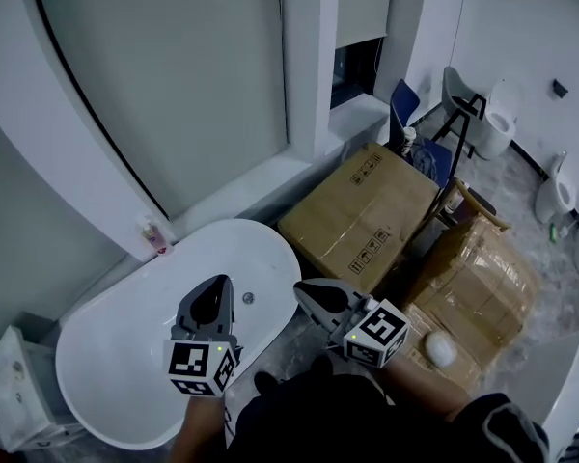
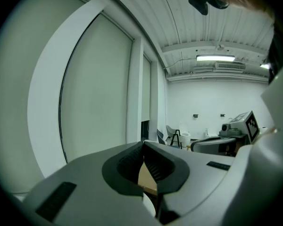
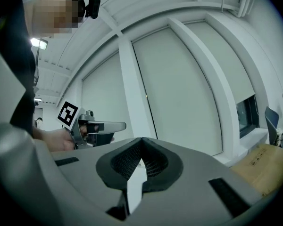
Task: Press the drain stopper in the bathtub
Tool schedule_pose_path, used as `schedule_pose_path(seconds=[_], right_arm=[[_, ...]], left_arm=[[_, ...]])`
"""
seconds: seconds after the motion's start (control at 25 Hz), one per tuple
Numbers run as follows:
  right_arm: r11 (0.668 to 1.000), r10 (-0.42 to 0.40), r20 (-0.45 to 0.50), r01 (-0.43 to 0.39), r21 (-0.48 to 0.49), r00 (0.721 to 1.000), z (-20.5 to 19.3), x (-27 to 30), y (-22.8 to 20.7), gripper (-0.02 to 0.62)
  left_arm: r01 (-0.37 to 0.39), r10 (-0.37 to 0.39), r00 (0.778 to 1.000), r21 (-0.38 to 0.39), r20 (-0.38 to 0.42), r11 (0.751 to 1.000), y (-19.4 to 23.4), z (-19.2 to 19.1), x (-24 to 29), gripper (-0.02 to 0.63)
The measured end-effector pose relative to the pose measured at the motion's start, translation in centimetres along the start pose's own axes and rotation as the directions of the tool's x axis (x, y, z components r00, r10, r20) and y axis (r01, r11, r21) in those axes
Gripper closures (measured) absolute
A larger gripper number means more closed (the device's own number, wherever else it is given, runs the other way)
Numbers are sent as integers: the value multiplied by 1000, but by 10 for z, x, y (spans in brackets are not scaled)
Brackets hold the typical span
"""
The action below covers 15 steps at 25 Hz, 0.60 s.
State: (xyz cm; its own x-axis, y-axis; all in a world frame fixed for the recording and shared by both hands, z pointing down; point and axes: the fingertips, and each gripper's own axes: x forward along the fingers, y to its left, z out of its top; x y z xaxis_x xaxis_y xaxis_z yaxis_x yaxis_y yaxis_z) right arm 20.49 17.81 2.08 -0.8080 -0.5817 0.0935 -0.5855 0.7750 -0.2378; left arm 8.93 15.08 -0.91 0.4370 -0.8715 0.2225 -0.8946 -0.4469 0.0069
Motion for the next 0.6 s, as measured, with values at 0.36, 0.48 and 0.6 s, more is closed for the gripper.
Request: schedule_pose_path(seconds=[0.36,0.48,0.6], right_arm=[[997,-42,54,45,-62,998,24,26,4,584],[998,-27,84,31,-48,996,25,34,5,583],[1000,-9,99,11,-20,995,21,44,17,584]], left_arm=[[21,-20,1000,56,-8,998,30,11,-8,594],[1,-3,1000,84,26,996,33,16,-16,594],[-28,25,999,101,35,995,43,12,-32,594]])
